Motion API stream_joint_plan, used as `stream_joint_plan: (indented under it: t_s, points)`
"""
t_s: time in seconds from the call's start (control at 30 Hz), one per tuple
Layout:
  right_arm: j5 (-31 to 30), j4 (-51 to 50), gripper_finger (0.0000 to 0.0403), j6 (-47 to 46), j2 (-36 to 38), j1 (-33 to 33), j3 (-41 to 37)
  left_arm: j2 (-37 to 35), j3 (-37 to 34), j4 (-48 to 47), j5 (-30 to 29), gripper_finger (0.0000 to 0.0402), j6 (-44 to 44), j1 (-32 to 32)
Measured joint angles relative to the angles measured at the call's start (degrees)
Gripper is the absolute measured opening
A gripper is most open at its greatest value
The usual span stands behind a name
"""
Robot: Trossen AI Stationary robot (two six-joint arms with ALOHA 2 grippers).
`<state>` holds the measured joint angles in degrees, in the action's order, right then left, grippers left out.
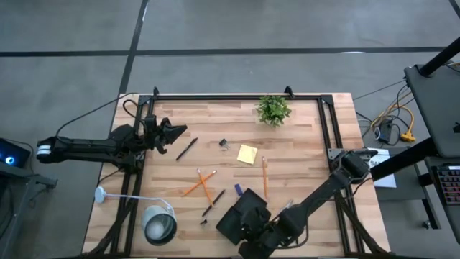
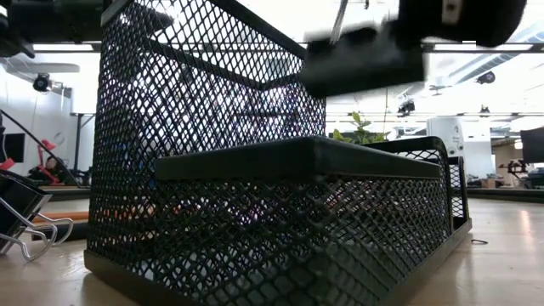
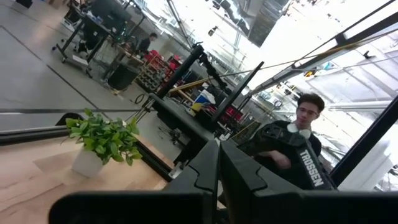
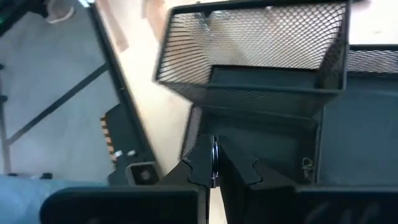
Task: Pick and place office supplies into organizer
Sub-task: Put the middle binder clip into the desk organizer
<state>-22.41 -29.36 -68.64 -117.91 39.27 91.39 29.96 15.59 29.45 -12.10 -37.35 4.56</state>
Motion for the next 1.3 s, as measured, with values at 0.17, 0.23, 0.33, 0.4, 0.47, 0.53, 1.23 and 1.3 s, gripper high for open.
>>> stream_joint_plan:
  t_s: [0.17,0.23,0.33,0.4,0.47,0.53,1.23,1.3]
  points:
    - [0.14,0.50,0.0008,0.06,-1.18,-1.14,0.00,1.00,-0.02,0.07,0.07,0.0000,-2.69,-0.02]
    - [0.92,0.87,0.0008,0.29,-1.60,-1.70,0.00,1.51,-0.04,-0.02,0.34,0.0000,-2.79,-0.05]
    - [2.39,1.25,0.0009,1.73,-2.11,-2.20,0.00,2.09,-0.04,0.06,0.59,0.0000,-2.79,-0.07]
    - [3.00,1.23,0.0008,2.27,-2.19,-2.38,0.00,2.53,-0.04,0.05,0.57,0.0000,-2.79,-0.07]
    - [3.46,1.17,0.0008,2.68,-2.19,-2.47,0.00,2.68,-0.04,0.00,0.75,0.0000,-2.79,-0.07]
    - [3.42,1.05,0.0009,2.65,-2.19,-2.47,0.00,2.56,0.01,0.04,1.00,0.0000,-2.79,-0.07]
    - [4.26,0.89,0.0045,4.31,-2.19,-3.32,0.00,2.24,0.02,0.11,1.27,0.0000,-2.79,-0.07]
    - [4.33,0.85,0.0061,4.44,-2.19,-3.52,-0.02,2.26,0.02,0.02,1.31,0.0000,-2.79,-0.07]
